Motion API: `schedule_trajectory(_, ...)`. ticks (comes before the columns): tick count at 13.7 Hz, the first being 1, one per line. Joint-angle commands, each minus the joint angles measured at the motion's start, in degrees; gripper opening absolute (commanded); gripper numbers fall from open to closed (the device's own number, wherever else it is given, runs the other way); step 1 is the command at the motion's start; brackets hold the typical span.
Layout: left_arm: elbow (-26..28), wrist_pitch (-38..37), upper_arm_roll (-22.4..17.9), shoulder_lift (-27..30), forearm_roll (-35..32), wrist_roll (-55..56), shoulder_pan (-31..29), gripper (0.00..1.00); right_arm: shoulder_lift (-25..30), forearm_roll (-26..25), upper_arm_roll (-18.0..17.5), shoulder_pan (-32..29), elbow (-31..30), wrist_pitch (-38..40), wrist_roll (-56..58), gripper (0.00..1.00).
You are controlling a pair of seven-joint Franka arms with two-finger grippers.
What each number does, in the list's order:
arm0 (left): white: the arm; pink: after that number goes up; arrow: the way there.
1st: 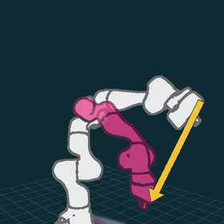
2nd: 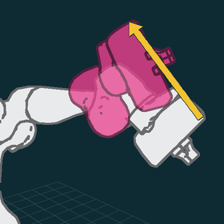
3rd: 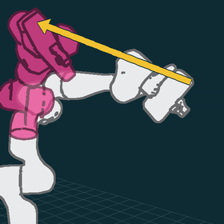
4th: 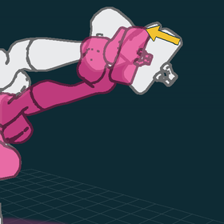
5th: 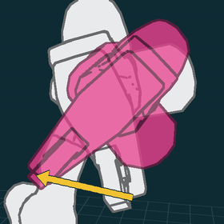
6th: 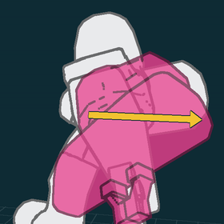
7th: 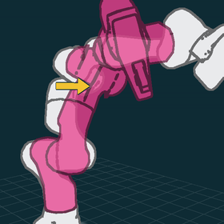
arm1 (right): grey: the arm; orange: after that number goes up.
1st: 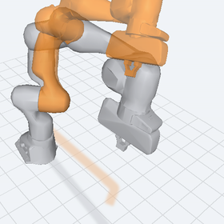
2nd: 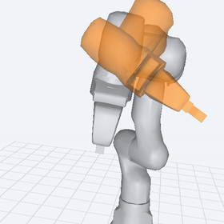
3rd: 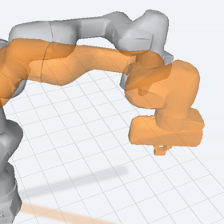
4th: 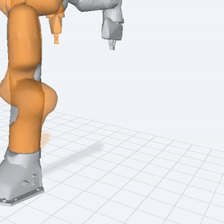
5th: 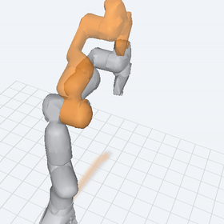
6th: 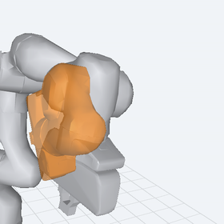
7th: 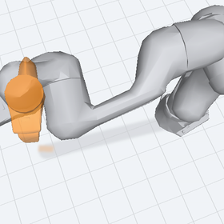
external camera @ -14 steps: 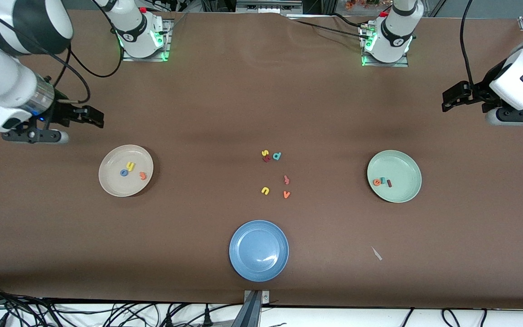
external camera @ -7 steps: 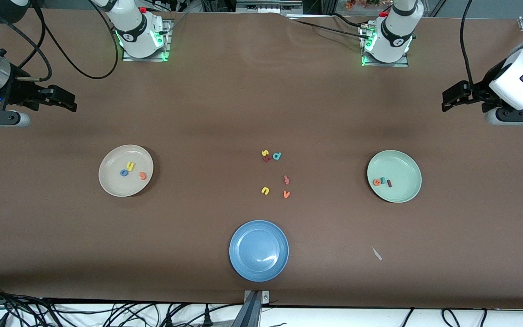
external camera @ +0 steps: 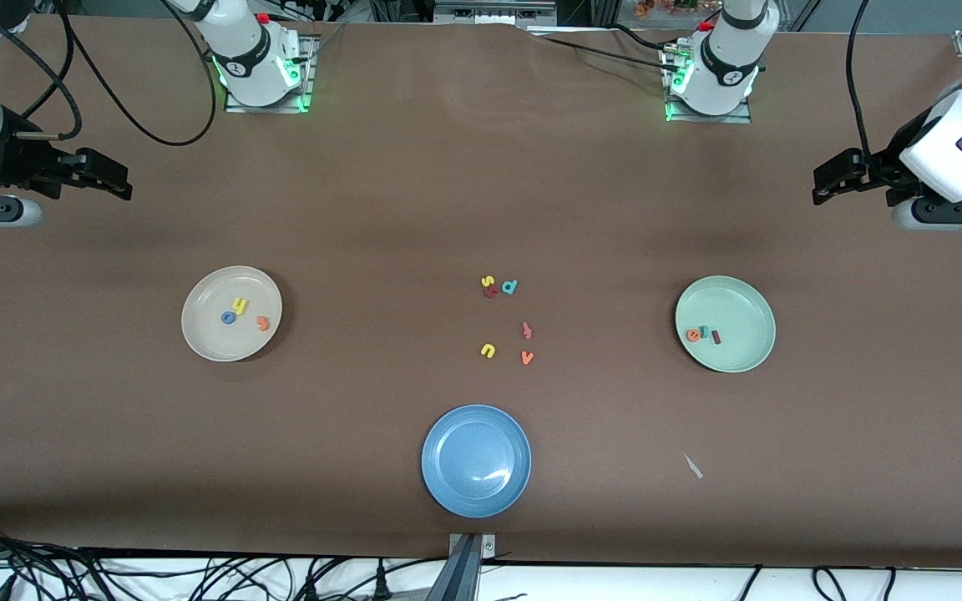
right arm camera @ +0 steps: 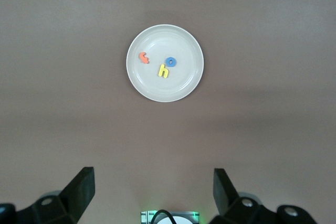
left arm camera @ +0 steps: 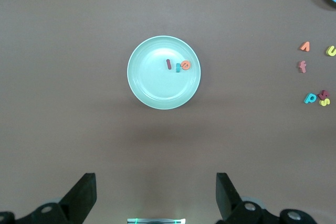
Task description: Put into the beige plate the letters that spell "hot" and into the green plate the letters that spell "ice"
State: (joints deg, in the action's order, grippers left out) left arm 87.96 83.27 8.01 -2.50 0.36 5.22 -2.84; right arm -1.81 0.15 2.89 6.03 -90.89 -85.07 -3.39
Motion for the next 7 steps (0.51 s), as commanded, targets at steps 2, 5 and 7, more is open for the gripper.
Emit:
schedule_trajectory(2,-0.42,-0.91,-0.19,0.65,1.83,-0.92,-0.14,1.0,-1.26,0.28,0.0,-0.31,2.03,1.48,1.01,1.0)
schedule_trajectory(5,-0.42,-1.0,-0.19,0.65,1.83,-0.83,-0.14,1.0,-1.26,0.28,-0.08,-0.31,1.95,1.48,0.84,1.0)
schedule_trajectory(7,-0.42,-1.0,-0.19,0.65,1.83,-0.83,-0.14,1.0,-1.26,0.28,-0.08,-0.31,1.95,1.48,0.75,1.0)
